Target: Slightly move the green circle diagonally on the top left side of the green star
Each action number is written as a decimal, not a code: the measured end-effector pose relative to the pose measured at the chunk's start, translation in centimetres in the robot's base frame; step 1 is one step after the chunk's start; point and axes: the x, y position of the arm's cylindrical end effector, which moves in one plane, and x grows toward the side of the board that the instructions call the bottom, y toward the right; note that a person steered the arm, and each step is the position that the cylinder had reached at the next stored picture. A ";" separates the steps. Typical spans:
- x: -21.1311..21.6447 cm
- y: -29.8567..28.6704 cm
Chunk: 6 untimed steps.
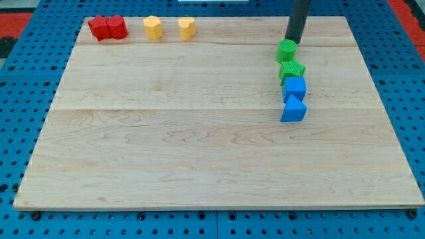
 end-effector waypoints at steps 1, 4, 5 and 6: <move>2.5 1.8; -1.2 2.6; 1.8 1.4; 5.1 -0.9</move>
